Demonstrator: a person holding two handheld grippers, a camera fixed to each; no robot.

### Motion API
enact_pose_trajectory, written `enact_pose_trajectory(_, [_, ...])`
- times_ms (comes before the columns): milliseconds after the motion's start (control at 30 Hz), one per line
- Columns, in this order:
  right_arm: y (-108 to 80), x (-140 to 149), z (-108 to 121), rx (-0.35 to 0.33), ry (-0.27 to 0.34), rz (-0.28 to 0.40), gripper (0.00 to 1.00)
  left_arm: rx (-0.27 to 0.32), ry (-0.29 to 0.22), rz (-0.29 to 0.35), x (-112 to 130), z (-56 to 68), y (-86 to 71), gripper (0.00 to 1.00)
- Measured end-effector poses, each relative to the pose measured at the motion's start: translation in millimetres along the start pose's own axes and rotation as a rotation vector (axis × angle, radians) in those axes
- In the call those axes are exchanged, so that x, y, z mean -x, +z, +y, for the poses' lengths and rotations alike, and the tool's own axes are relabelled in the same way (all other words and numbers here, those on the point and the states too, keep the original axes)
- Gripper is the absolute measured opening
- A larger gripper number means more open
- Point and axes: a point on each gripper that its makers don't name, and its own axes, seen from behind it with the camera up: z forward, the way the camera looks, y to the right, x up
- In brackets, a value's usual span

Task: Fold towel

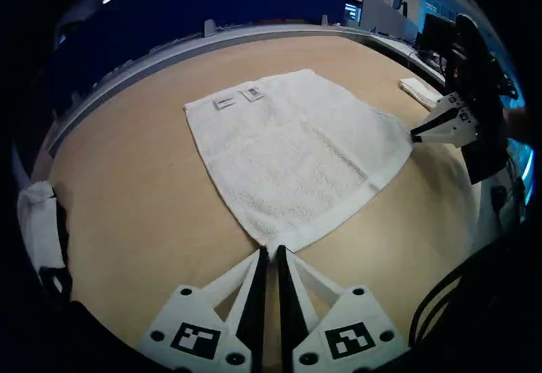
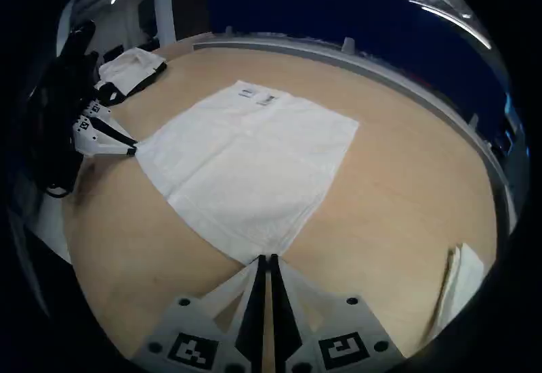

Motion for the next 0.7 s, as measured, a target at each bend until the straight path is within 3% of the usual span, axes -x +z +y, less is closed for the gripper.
enact_pose_trajectory(300, [-14.9,-28,1,0.000,0.010,0.059,0.04,-0.007,-0.052,0.037,-19,-6.4,-19.7,0.11])
enact_pose_trajectory(700, [-57.8,-75,1,0.006,0.002,0.149,0.04,-0.009,-0.145,0.064,-47,-6.2,-59.4,0.11])
